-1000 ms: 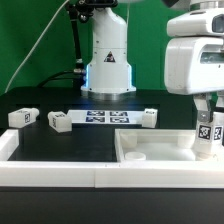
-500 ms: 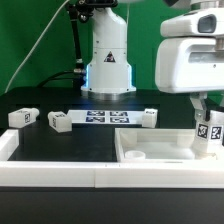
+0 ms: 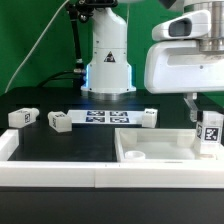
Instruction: Assemble one leg
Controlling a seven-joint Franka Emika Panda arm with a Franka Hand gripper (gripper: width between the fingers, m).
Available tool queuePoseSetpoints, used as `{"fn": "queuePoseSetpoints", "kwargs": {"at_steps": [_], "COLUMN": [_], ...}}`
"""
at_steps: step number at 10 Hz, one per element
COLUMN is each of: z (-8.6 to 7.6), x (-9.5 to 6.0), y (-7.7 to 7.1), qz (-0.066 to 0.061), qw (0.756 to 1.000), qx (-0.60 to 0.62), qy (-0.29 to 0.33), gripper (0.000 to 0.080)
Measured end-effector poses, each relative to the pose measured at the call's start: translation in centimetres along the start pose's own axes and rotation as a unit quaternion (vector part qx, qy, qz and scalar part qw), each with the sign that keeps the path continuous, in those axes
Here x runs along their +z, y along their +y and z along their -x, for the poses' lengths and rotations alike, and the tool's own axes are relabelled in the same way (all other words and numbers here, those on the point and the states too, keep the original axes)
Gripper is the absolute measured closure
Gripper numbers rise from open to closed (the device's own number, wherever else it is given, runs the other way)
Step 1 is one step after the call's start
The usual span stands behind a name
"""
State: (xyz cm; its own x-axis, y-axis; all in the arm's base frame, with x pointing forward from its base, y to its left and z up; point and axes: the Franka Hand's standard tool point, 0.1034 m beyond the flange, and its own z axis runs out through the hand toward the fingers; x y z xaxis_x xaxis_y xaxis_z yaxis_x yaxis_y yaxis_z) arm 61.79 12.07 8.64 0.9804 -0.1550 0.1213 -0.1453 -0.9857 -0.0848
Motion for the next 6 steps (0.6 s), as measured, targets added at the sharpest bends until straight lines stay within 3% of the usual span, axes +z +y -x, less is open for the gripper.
{"fn": "queuePoseSetpoints", "kwargs": {"at_steps": [3, 6], "z": [-0.21, -0.42], "x": [0.06, 0.06], "y": [0.22, 0.65], "qz": [-0.011, -0.019], "qw": [0.982, 0.963], "qx": [0.184, 0.268], "qy": [0.027, 0.021], "gripper": [0.0508, 0.0508]}}
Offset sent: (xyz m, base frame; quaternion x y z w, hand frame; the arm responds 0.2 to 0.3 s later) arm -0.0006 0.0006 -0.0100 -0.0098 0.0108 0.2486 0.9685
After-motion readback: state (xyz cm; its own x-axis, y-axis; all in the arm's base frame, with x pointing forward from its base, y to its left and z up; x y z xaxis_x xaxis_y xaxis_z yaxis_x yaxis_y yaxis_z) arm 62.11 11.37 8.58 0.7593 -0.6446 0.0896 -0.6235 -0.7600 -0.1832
